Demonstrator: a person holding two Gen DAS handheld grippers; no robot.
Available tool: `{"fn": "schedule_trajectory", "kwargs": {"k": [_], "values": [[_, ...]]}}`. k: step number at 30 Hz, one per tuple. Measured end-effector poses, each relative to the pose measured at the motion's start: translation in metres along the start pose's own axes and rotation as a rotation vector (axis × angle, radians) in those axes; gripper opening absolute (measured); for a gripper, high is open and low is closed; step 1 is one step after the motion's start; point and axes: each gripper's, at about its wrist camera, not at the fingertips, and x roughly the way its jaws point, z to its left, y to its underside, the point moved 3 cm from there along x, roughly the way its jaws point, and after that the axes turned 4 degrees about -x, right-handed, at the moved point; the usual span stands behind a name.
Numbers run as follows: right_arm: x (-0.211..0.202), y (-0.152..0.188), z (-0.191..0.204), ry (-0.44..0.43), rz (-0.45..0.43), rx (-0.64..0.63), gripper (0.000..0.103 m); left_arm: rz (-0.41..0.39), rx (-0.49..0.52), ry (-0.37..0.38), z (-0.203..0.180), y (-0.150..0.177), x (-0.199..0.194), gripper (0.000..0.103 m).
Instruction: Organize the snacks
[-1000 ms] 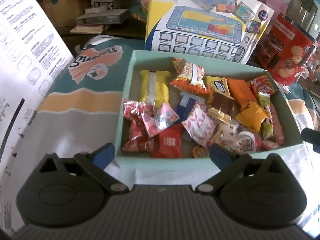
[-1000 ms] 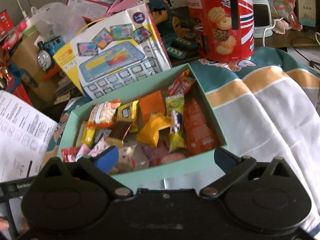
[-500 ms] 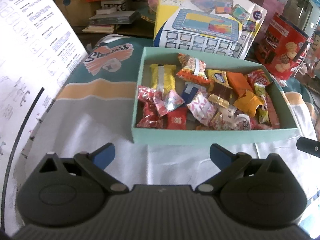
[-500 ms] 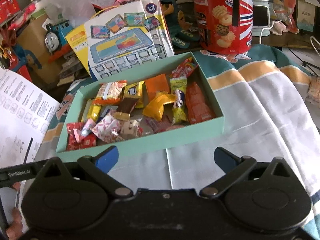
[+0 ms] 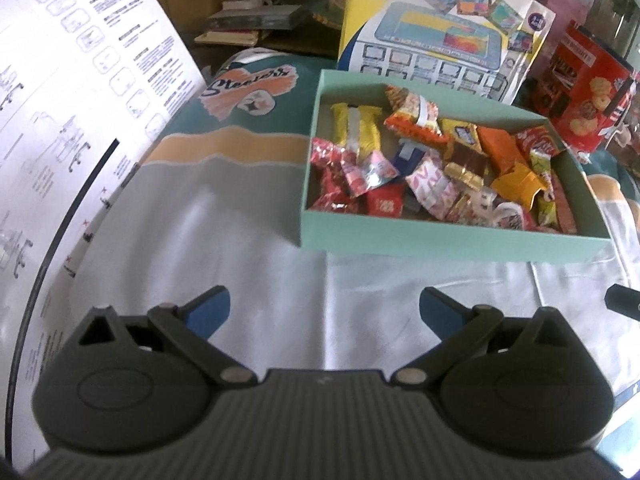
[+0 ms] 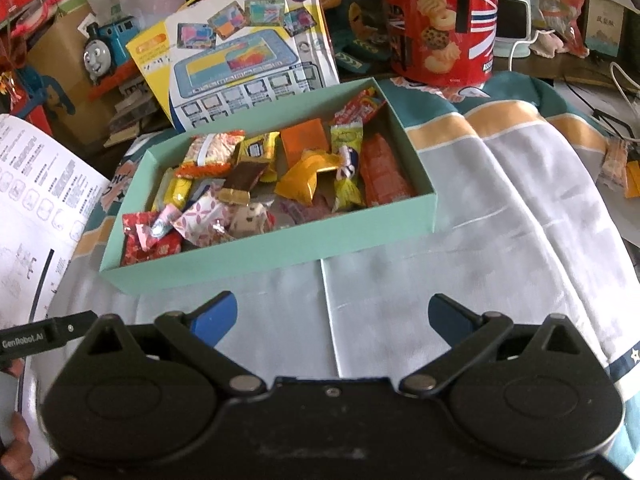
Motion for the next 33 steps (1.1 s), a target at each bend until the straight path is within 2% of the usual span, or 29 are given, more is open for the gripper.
{"fn": "schedule_trajectory", "kwargs": {"k": [19,33], "values": [[0.028,0.001,-0.002,0.017,0.075,0.005,0.103,0.035,0.02,-0.066,0.003,0.003,0.019,0.103],[0.039,-0.002,-0.003,0.028,0.094,0.011,0.103,0.052,0.026,-0.074,-0.001,0.0,0.028,0.103]]}}
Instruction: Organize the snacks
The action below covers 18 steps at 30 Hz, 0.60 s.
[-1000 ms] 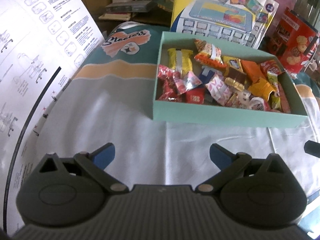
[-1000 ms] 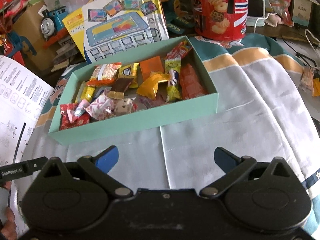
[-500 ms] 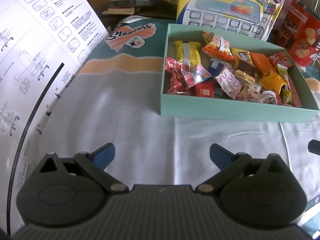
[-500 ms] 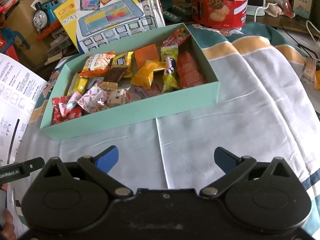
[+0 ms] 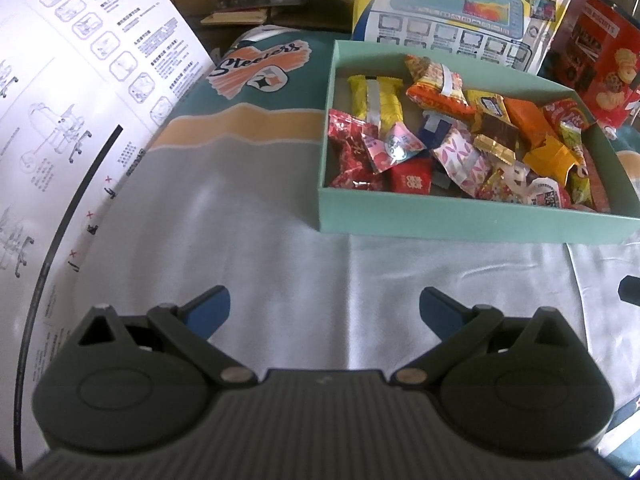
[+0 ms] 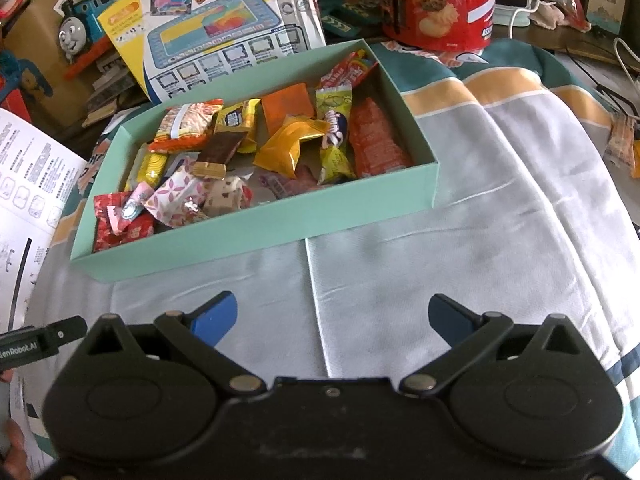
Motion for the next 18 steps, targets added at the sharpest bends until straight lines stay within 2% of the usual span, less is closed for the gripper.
{"fn": "schedule_trajectory", "kwargs": {"k": [18], "values": [[-0.0069,-0.0043,0.0051,0.021,-0.018,-0.042,0.103,-0.025,0.034,-0.01,0.0001,-0.0024,-0.0079,0.103]]}}
